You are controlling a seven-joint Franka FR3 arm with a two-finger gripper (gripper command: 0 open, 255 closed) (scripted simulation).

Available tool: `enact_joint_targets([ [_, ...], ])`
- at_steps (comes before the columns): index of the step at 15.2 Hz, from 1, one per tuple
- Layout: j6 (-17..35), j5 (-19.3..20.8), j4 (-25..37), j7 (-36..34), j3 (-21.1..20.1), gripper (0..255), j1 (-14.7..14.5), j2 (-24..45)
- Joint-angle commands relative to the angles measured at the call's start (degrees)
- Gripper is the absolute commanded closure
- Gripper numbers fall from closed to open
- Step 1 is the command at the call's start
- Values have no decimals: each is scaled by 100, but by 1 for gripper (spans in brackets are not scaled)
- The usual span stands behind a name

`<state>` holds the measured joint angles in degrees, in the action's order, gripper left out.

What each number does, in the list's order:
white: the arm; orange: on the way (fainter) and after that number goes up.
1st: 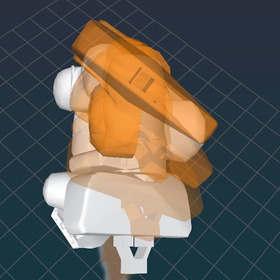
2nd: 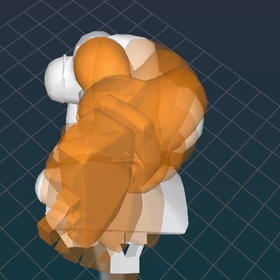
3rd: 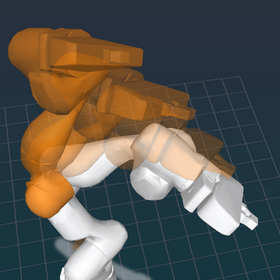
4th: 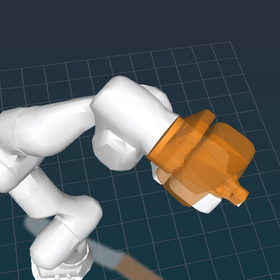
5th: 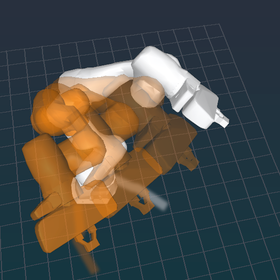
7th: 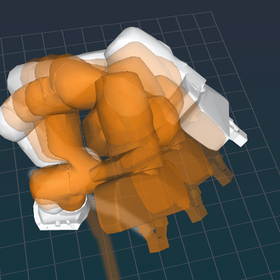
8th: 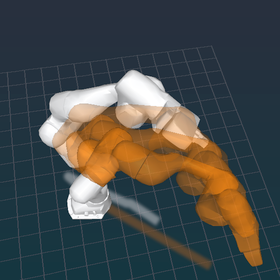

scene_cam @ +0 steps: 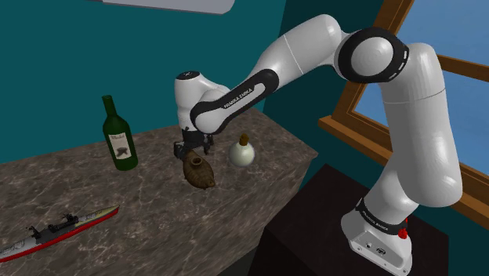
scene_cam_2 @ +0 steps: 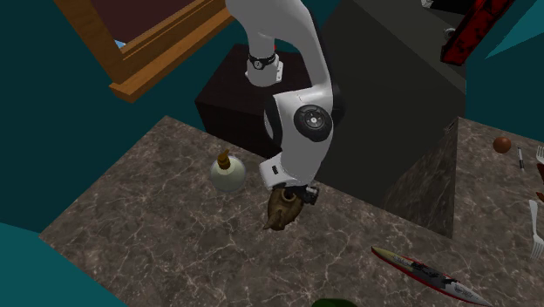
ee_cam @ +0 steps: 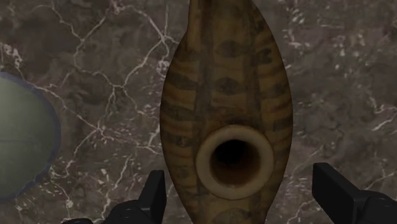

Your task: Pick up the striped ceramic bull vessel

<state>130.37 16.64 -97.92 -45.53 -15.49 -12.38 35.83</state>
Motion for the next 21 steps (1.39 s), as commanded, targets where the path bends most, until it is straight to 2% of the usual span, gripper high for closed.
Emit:
enact_joint_targets([
  [1,87,26,-30,-19,18,0,-8,57],
  [2,87,26,-29,-20,18,0,-8,58],
  [3,95,27,-39,-18,19,255,-5,56],
  [12,86,26,-29,-19,18,255,-8,58],
  [21,-384,-135,25,101,-92,255,63,-372],
])
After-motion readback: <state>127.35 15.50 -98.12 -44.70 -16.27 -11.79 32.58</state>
